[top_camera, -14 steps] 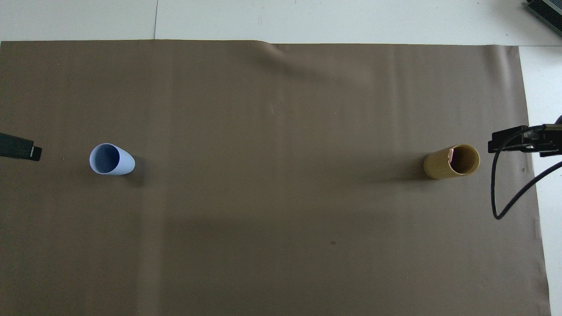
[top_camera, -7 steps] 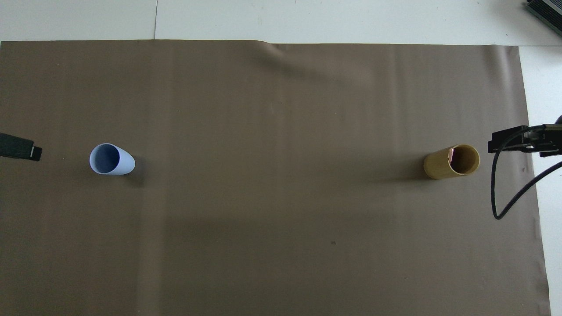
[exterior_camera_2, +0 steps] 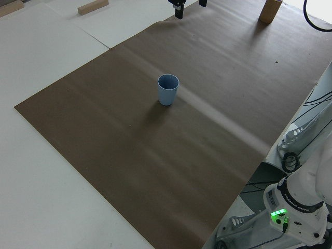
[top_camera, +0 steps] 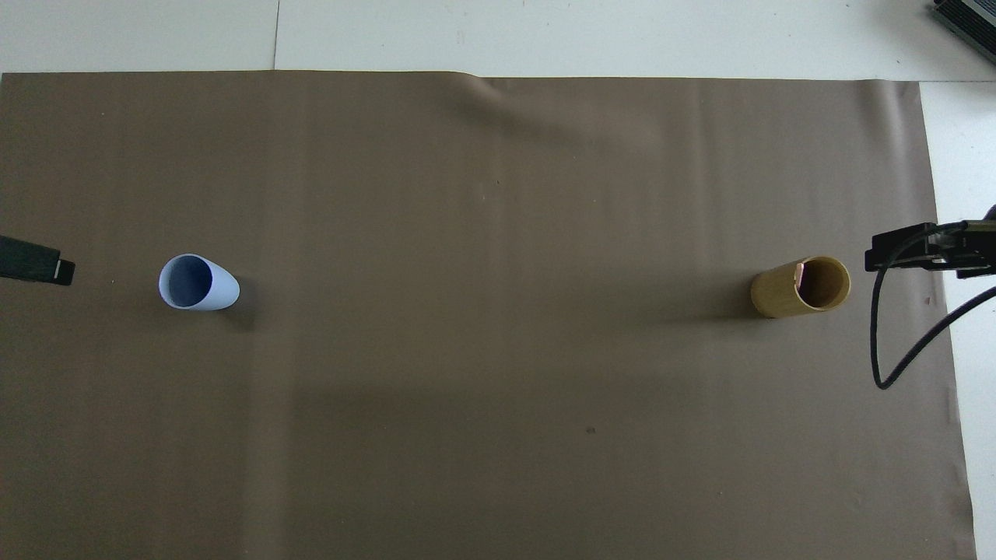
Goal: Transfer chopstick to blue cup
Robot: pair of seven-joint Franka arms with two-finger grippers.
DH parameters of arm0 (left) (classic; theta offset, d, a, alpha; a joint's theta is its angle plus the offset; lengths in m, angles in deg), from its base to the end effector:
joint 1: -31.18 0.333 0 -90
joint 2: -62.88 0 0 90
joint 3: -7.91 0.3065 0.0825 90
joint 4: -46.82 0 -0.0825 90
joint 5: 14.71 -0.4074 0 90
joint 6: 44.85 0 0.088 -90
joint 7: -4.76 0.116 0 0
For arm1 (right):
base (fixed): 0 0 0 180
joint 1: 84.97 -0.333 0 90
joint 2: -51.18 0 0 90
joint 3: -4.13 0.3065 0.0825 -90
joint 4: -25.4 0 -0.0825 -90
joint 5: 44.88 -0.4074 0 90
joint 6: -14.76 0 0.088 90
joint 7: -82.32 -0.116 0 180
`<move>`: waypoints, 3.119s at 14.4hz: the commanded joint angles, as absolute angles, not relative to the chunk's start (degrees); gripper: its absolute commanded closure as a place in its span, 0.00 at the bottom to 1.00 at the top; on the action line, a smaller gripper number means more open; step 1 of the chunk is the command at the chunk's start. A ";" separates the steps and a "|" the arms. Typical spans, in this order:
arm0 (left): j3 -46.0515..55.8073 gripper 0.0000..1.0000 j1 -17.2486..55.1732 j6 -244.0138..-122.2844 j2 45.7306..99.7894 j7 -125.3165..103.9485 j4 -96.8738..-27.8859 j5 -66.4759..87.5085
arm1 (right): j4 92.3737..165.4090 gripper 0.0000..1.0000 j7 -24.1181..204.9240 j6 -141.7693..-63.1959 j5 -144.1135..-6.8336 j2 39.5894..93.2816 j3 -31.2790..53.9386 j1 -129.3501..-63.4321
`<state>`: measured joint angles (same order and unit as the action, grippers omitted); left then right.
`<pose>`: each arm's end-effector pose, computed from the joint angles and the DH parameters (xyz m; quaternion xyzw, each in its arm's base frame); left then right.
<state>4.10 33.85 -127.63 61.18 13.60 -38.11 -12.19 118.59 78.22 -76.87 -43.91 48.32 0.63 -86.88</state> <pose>0.5551 -0.0172 0.6551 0.9958 -0.0896 -0.0026 0.0211 0.5653 -0.0184 0.6094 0.9987 -0.0495 0.0114 0.0067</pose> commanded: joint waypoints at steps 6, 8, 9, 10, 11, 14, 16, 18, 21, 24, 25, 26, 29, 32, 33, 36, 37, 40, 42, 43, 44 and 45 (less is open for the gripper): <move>4.04 0.00 34.52 -128.17 60.85 13.11 -37.56 -12.16 | 118.57 0.00 79.42 -76.55 -44.97 48.28 0.79 -86.37; 4.04 0.00 34.61 -128.52 61.12 13.20 -37.56 -12.25 | 118.57 0.00 79.42 -76.55 -44.97 48.37 0.79 -86.37; 4.13 0.00 34.69 -128.79 60.77 13.37 -37.64 -12.16 | 118.57 0.00 79.42 -76.55 -44.97 48.37 0.79 -86.37; 4.30 0.00 34.78 -128.44 60.68 13.55 -37.82 -12.16 | 118.57 0.00 79.42 -76.55 -44.97 48.37 0.79 -86.37; 4.22 0.00 35.39 -128.44 61.03 13.64 -37.82 -12.07 | 118.57 0.00 79.42 -76.55 -44.97 48.37 0.79 -86.37; 4.21 0.00 35.66 -129.05 61.73 14.07 -38.52 -11.98 | 118.57 0.00 79.42 -76.55 -44.97 48.37 0.79 -86.37; 4.30 0.00 36.10 -131.33 63.66 14.16 -39.13 -11.98 | 118.57 0.00 79.42 -76.55 -44.97 48.37 0.79 -86.37; 4.30 0.00 36.54 -135.70 63.84 14.78 -43.68 -11.98 | 118.57 0.00 79.42 -76.55 -44.97 48.37 0.79 -86.37; 4.30 0.00 37.07 -145.90 63.75 14.78 -52.12 -11.90 | 118.57 0.00 79.42 -76.55 -44.97 48.37 0.79 -86.37; 4.30 0.00 37.68 -151.97 64.89 16.35 -57.40 -11.63 | 118.57 0.00 79.42 -76.55 -44.97 48.37 0.79 -86.37; 4.30 0.00 38.21 -154.25 65.07 16.62 -58.99 -11.55 | 118.57 0.00 79.42 -76.55 -44.97 48.28 0.79 -86.37; 4.30 0.00 38.47 -157.24 65.16 16.71 -60.92 -11.46 | 118.57 0.00 79.42 -76.55 -44.97 48.37 0.79 -86.37; 4.30 0.00 39.44 -163.40 67.96 18.64 -64.09 -11.37 | 118.57 0.00 79.42 -76.55 -44.97 48.37 0.79 -86.37; 4.30 0.00 39.35 -168.06 69.82 18.65 -66.98 -11.28 | 118.57 0.00 79.42 -76.55 -44.97 48.37 0.79 -86.37; 4.30 0.00 39.35 -169.99 69.82 18.65 -68.83 -11.11 | 118.57 0.00 79.42 -76.55 -44.97 48.37 0.79 -86.37; 4.30 0.08 38.74 -172.64 70.08 18.65 -72.00 -7.95 | 118.57 0.00 79.42 -76.55 -44.97 48.37 0.79 -86.37; 4.22 0.16 38.74 -172.65 70.00 18.65 -72.36 -7.85 | 118.57 0.00 79.42 -76.55 -44.97 48.37 0.79 -86.37; 4.13 0.64 38.47 -172.21 69.38 18.65 -73.85 -7.76 | 118.57 0.00 79.42 -76.55 -44.97 48.37 0.79 -86.37; 4.04 1.00 38.47 -172.12 69.38 18.73 -73.68 -7.76 | 118.57 0.00 79.42 -76.55 -44.97 48.37 0.79 -86.37; 4.04 1.00 38.13 -172.12 69.47 18.73 -73.59 -7.76 | 118.57 0.00 79.42 -76.55 -44.97 48.37 0.79 -86.37; 4.04 1.00 37.86 -172.12 69.47 18.73 -73.42 -7.76 | 118.57 0.00 79.42 -76.55 -44.97 48.37 0.79 -86.37; 4.04 1.00 37.86 -172.12 69.64 18.73 -73.07 -7.76 | 118.57 0.00 79.42 -76.55 -44.97 48.28 0.79 -86.37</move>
